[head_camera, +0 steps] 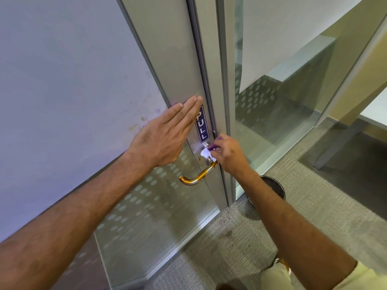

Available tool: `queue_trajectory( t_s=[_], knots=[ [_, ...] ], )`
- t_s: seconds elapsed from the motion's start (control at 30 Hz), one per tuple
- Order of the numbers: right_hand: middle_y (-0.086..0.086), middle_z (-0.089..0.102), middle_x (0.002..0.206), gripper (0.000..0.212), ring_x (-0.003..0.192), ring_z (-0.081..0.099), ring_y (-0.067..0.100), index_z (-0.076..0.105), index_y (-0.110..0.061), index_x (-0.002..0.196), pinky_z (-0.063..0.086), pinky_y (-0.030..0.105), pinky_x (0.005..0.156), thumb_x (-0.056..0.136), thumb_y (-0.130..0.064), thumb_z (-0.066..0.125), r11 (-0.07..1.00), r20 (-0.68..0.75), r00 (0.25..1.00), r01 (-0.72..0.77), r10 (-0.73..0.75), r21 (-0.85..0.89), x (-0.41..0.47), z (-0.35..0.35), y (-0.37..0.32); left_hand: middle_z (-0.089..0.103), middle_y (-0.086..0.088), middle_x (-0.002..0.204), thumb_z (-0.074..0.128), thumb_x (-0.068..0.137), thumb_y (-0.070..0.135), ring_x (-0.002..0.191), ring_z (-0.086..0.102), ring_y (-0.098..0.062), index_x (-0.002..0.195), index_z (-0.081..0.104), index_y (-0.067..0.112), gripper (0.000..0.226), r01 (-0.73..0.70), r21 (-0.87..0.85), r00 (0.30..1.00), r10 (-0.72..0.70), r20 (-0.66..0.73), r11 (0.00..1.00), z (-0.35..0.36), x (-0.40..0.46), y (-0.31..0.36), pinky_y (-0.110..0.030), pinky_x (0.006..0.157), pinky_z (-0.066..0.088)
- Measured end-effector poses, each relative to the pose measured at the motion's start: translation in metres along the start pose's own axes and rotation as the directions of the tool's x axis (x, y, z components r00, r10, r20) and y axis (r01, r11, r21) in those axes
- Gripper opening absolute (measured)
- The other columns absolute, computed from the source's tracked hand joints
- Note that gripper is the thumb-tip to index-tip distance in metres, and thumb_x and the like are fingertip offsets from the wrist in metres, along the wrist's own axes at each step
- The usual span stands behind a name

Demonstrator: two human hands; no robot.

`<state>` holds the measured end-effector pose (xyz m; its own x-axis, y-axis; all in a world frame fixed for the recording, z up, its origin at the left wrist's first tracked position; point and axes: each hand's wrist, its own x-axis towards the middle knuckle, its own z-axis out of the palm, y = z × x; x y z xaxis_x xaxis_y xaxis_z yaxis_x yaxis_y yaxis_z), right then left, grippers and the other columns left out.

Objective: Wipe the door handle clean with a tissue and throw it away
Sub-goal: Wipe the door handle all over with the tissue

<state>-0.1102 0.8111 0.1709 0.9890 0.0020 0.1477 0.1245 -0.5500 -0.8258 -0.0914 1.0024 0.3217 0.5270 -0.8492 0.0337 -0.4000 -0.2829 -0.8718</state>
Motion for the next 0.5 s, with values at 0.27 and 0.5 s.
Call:
queue_trajectory(
  t_s=[0.27,0.5],
  knots=[
    [0.004,0.062,0.085,0.006,0.073,0.062,0.013,0.062,-0.01,0.091,0.059,0.026,0.065,0.09,-0.013,0.067,0.967,-0.332,0.909,-0.222,0.252,0.126,-0.006,0.027,-0.002,-0.005,-0.027,0.171,0.023,0.1,0.029,0.161,0.001,-0.035,0.163,0.002,-0.011,0.078,0.012,0.0,1.0,-0.012,-0.019,1.0,-0.002,0.0,-0.001,-0.044,0.131,0.004],
    [0.011,0.062,0.098,0.01,0.089,0.062,0.024,0.074,-0.003,0.089,0.057,0.04,0.082,0.087,-0.011,0.069,1.0,-0.033,0.999,-0.009,0.009,0.011,-0.002,0.009,0.0,0.001,-0.025,0.172,0.024,0.098,0.028,0.161,0.006,-0.034,0.163,0.008,-0.01,0.077,0.005,0.018,0.999,-0.005,-0.041,1.0,-0.002,0.001,-0.001,-0.043,0.13,0.006]
  ],
)
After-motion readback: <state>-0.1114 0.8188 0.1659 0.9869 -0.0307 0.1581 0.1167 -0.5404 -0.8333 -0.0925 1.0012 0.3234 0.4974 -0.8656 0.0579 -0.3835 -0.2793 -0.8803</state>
